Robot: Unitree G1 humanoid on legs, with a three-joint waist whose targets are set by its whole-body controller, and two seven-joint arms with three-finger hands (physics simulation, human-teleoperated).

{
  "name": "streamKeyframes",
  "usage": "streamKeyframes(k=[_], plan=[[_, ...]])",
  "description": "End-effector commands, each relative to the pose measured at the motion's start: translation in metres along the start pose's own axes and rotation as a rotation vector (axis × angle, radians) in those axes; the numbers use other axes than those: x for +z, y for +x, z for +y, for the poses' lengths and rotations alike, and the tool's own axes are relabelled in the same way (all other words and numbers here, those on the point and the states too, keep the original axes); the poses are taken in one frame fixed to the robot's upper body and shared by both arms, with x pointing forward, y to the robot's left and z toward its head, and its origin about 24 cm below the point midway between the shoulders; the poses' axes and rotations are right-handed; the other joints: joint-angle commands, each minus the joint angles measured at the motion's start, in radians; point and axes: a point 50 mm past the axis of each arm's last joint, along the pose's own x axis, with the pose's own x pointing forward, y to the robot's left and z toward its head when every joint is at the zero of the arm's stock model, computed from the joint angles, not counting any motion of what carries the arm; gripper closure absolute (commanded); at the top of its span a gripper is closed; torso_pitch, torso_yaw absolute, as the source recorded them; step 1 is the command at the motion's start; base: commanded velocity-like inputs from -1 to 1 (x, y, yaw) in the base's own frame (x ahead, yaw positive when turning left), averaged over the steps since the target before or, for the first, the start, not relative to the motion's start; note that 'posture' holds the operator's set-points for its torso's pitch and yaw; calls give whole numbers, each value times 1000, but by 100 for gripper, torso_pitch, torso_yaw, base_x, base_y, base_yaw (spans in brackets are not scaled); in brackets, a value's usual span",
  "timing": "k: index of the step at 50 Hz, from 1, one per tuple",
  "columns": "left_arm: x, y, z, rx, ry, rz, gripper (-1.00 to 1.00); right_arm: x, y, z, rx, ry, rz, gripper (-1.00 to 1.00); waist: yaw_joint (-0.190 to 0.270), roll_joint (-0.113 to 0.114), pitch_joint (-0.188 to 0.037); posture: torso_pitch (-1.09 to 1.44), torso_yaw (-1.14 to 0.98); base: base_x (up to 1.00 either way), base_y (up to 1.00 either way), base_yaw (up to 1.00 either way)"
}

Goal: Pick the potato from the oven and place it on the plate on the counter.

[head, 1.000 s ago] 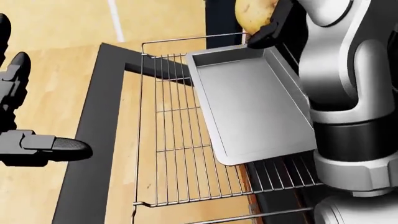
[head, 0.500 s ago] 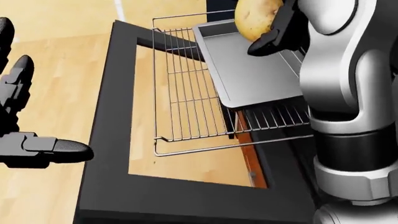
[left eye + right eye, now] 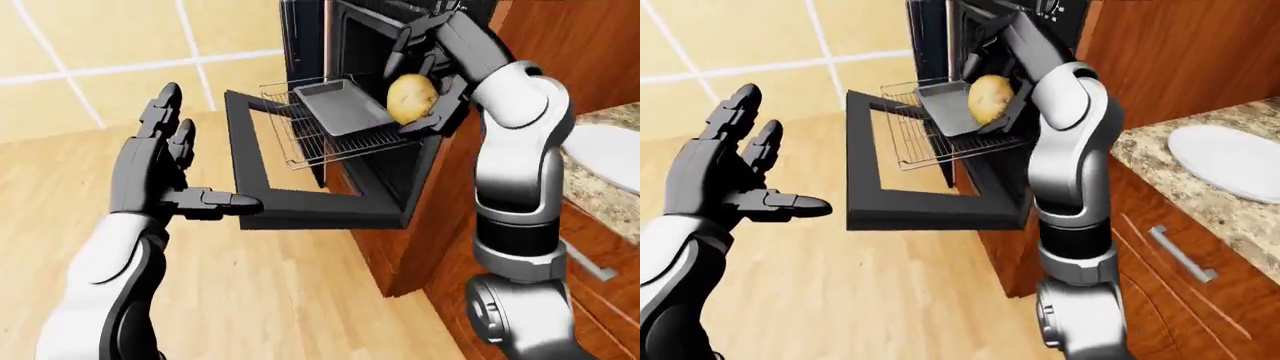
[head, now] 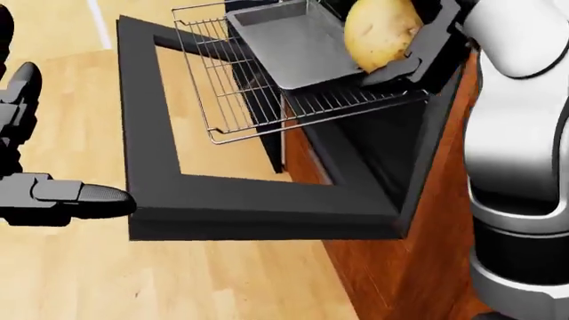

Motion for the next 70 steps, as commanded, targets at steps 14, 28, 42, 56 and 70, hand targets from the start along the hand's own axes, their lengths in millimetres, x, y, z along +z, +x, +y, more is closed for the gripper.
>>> streamKeyframes(k=[14,28,42,56,70], plan=[[23,3,-12,-35,23,-102,-100,0,-14,-36,-163,52,-56,100,-21,-3,-33,0,0,0,0,-100],[22,1,-11,-33,19,-107,-100,4,-16,-31,-163,42,-70,100,4,49,-40,0,0,0,0,-51],[25,0,-12,-39,21,-112,-100,4,-17,-30,-162,86,-64,100,4,-32,-47,0,0,0,0,-59],[22,-1,-13,-39,18,-111,-100,7,-17,-31,-189,64,-89,100,11,-5,-25,0,0,11,0,-15],[23,-1,-14,-44,22,-116,-100,8,-19,-35,-191,70,-102,100,-6,45,-37,0,0,26,0,0]])
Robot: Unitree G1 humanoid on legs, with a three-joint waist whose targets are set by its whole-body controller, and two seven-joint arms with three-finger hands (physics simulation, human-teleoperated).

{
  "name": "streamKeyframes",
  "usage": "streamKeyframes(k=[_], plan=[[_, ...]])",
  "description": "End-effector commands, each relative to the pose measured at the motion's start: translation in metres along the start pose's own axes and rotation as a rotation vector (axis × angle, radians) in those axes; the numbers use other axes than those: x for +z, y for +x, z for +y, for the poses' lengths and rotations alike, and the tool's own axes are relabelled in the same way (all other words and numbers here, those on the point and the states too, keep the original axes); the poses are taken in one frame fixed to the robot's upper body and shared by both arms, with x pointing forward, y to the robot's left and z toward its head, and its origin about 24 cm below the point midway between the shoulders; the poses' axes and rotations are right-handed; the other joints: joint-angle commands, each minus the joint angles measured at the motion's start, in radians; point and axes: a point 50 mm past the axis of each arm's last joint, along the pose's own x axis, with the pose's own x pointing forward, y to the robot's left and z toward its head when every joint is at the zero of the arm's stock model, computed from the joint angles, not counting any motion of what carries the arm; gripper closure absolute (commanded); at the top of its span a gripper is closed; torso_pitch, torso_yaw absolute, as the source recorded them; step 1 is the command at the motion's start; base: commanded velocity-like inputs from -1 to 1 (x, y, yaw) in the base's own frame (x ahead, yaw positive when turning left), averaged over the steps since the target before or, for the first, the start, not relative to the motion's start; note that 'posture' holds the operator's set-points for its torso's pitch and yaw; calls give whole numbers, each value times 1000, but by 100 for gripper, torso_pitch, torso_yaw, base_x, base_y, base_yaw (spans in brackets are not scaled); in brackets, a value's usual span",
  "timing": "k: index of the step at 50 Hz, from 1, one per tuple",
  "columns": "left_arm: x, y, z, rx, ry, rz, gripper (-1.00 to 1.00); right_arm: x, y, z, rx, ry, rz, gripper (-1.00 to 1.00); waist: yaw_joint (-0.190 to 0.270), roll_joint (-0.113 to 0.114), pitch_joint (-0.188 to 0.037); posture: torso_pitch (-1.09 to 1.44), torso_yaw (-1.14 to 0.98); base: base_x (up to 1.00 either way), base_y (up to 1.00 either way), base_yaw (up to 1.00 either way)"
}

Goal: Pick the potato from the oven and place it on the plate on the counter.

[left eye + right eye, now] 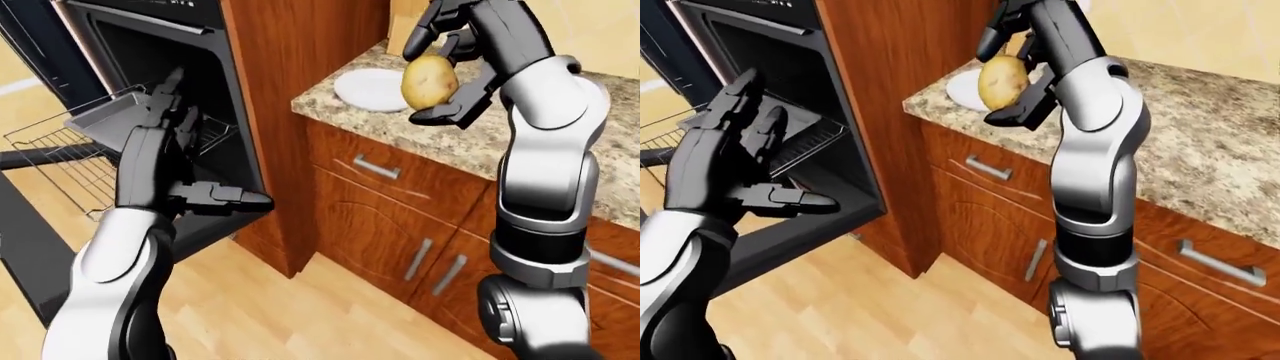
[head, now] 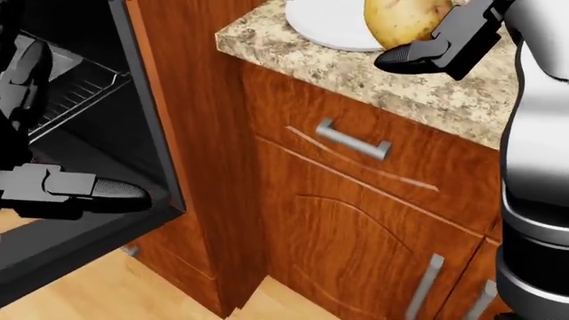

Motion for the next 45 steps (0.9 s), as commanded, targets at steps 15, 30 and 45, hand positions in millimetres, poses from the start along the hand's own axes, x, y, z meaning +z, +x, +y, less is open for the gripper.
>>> streamKeyframes(k=[15,30,45], plan=[[7,-9,5,11,-6,-57,-100,13,-3,-12,-66,-7,-52,100,-8,-4,1,0,0,20,0,0],[7,-12,7,17,-5,-60,-100,13,-4,-13,-71,-2,-57,100,17,-63,-53,0,0,22,0,0],[9,-19,19,109,-5,-60,-100,14,-3,-13,-74,5,-60,100,1,22,-44,0,0,8,0,0]])
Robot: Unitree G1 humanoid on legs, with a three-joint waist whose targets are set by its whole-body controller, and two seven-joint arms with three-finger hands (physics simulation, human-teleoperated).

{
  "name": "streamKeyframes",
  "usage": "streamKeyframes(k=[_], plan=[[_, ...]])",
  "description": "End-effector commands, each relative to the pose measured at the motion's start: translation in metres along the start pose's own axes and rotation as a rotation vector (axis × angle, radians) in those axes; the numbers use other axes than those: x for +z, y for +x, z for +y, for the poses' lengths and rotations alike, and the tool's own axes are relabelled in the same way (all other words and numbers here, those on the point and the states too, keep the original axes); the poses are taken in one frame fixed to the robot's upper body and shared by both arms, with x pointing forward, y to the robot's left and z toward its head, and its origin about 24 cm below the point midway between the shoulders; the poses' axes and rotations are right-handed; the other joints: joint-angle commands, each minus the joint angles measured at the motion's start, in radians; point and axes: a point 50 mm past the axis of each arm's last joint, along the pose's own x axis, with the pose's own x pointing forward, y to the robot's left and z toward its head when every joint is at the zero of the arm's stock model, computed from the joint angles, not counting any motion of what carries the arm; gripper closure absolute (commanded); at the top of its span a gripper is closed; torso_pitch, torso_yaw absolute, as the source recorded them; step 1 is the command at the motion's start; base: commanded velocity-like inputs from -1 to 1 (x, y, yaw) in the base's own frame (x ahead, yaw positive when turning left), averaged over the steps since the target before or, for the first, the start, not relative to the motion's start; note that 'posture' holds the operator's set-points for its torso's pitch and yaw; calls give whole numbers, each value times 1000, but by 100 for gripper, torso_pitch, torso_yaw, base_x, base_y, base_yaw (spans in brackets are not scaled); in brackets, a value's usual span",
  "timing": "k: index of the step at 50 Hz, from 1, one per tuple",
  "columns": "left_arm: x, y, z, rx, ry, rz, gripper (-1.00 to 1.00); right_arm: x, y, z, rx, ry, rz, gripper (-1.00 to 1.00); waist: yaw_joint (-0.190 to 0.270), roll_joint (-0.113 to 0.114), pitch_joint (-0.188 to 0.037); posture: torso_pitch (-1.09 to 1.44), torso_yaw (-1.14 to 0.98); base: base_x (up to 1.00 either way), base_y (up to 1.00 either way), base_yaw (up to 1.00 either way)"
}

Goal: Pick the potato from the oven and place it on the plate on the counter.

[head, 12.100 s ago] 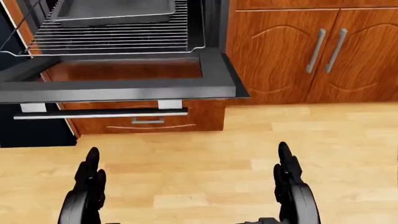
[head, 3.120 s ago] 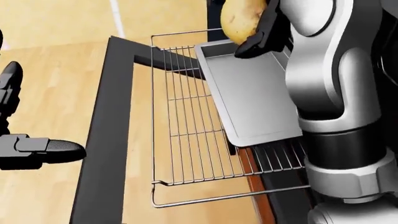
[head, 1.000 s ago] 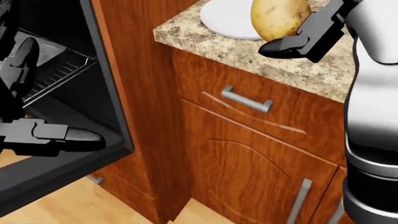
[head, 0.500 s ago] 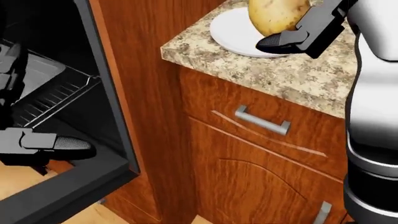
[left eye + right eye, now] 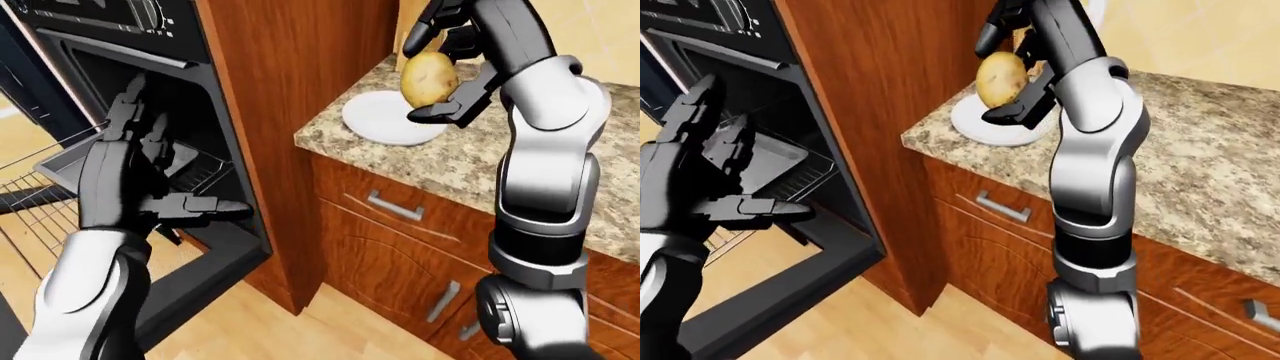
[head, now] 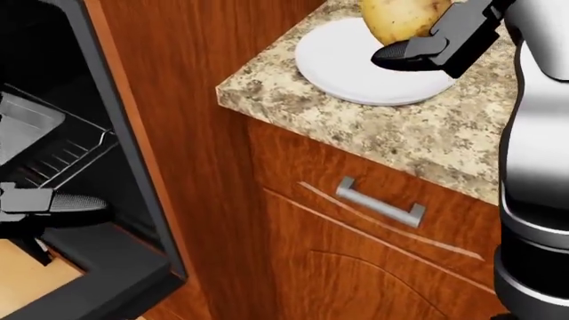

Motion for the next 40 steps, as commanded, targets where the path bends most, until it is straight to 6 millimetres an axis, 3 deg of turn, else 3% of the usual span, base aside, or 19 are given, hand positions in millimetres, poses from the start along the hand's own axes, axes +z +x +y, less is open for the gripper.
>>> streamKeyframes(k=[1,2,9,11,12,13,14,15,17,18,20,22,26,30,40], plan=[[10,0,2,30,4,-49,-100,12,-2,-12,-54,-19,-47,100,-8,19,-29,0,0,9,0,0],[10,0,3,37,4,-47,-100,11,-2,-12,-54,-20,-46,100,-6,18,-30,0,0,17,0,0],[10,1,5,44,2,-47,-100,11,-2,-11,-52,-19,-46,100,4,-47,-4,0,0,26,0,0],[9,0,5,45,1,-46,-100,11,-2,-11,-50,-18,-46,100,8,-82,-9,0,0,27,0,0],[8,0,6,46,-1,-44,-100,11,-2,-10,-50,-19,-46,100,9,-112,-18,0,0,28,0,0],[8,0,6,46,0,-43,-100,12,-2,-10,-50,-19,-47,100,11,-115,-24,0,0,27,0,0],[8,-1,7,47,0,-45,-100,12,-2,-10,-50,-19,-48,100,3,-99,-14,0,0,28,0,0],[9,-1,7,48,1,-46,-100,12,-2,-10,-51,-18,-47,100,9,-107,-10,0,0,27,0,0],[8,-2,9,53,0,-44,-100,13,-2,-11,-52,-18,-47,100,2,-94,-1,0,0,8,0,0],[8,-4,9,53,1,-44,-100,13,-2,-10,-50,-19,-48,100,3,-91,-12,0,0,0,0,0],[8,-5,10,57,-1,-45,-100,13,-2,-10,-49,-19,-49,100,-4,-71,-6,0,0,0,0,0],[6,-5,11,60,-2,-44,-100,14,-1,-11,-50,-21,-50,100,-10,-29,-8,0,0,0,0,0],[8,-7,11,62,-3,-45,-100,13,1,-8,-47,-18,-49,100,-10,-43,-21,0,0,0,0,0],[8,-7,12,62,-4,-45,-100,16,5,-9,-51,-19,-51,100,-9,-51,-18,0,0,0,0,0],[11,-7,9,49,-4,-51,-100,8,24,6,-21,-64,0,100,-5,-53,-18,0,0,0,0,0]])
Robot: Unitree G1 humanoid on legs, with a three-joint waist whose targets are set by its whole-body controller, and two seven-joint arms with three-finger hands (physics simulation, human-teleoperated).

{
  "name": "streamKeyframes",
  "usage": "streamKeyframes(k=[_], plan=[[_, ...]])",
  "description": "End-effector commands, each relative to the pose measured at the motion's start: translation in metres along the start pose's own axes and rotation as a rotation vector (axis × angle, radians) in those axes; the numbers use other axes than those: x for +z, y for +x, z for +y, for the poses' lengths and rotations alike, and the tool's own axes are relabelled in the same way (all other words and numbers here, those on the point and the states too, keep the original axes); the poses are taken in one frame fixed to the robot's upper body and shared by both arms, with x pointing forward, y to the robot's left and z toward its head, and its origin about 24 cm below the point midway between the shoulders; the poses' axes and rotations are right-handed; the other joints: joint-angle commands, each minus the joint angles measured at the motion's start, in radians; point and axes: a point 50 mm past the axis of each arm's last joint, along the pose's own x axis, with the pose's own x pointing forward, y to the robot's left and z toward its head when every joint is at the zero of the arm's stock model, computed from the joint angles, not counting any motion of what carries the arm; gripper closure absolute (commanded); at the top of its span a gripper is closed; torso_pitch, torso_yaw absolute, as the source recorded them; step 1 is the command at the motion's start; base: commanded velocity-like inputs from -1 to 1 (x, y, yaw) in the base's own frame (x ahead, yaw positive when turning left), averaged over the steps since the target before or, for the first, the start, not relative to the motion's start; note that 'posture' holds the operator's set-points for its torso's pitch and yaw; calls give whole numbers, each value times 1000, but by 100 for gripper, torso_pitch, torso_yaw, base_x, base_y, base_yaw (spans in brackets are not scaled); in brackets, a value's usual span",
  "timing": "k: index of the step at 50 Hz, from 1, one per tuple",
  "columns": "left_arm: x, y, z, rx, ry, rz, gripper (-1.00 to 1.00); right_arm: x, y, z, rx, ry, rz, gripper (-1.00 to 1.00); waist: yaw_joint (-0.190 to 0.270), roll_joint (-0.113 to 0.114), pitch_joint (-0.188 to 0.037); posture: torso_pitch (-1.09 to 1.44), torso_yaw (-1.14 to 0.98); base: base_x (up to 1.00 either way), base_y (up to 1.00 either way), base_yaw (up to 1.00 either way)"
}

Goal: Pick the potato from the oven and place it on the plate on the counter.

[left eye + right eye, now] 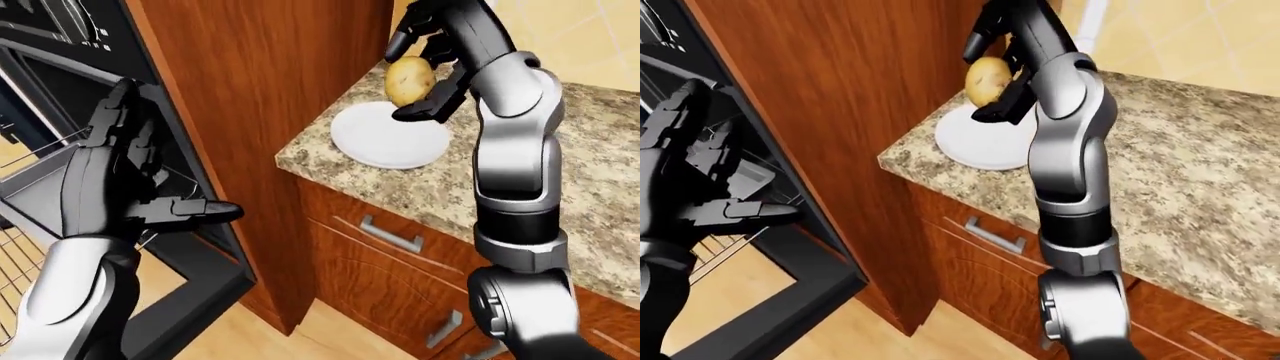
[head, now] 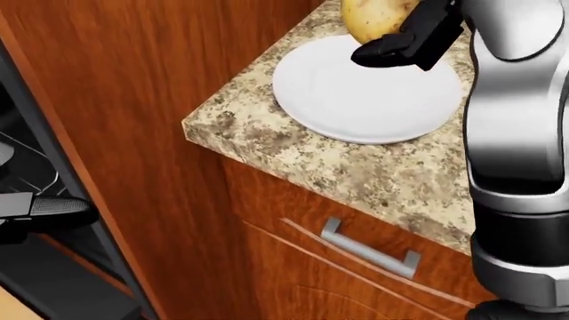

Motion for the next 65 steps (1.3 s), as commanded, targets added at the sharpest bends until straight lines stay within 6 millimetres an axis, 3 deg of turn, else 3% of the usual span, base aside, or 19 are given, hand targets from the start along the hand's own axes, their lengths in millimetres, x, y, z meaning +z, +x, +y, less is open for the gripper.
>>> streamKeyframes(k=[1,7,15,25,33,37,40,42,46,47,49,60,64,65], plan=[[11,-1,0,4,11,-69,-100,13,4,-12,-70,-22,-41,100,1,2,-22,0,0,0,0,0],[11,-2,0,-2,10,-70,-100,9,27,6,-53,-40,-15,100,-3,10,-20,0,0,0,0,0],[8,2,-2,-7,8,-68,-100,-21,59,26,-77,-41,55,100,-8,18,-24,0,0,0,0,0],[5,6,-2,-8,14,-67,-100,-31,70,42,-61,-52,91,100,-6,22,-30,0,0,0,0,0],[4,4,-2,-7,11,-73,-100,-41,73,42,-114,-52,128,99,0,17,-39,0,0,0,0,0],[5,4,0,-3,11,-75,-100,-47,72,45,-135,-51,149,92,2,15,-43,0,0,0,0,0],[5,1,0,-2,11,-73,-100,-51,72,44,-142,-55,157,70,5,12,-44,0,0,0,0,0],[5,1,1,0,7,-75,-100,-52,71,43,-147,-57,166,44,5,12,-46,0,0,0,0,0],[3,2,1,-1,6,-74,-100,-57,70,46,-149,-56,177,34,8,10,-47,0,0,0,0,0],[1,1,0,-1,1,-73,-100,-60,69,49,-156,-52,181,8,9,10,-47,0,0,0,0,0],[-2,1,-1,-1,-4,-69,-100,-66,67,54,-149,-57,190,-7,9,10,-49,0,0,0,0,0],[0,0,1,2,-2,-71,-100,-70,65,61,-134,-65,197,10,10,10,-55,0,0,0,0,0],[-1,0,2,3,-2,-70,-100,-71,64,64,-128,-63,198,0,10,11,-55,0,0,0,0,0],[-1,0,2,3,-3,-70,-100,-71,64,65,-129,-62,200,-12,10,11,-55,0,0,0,0,0]])
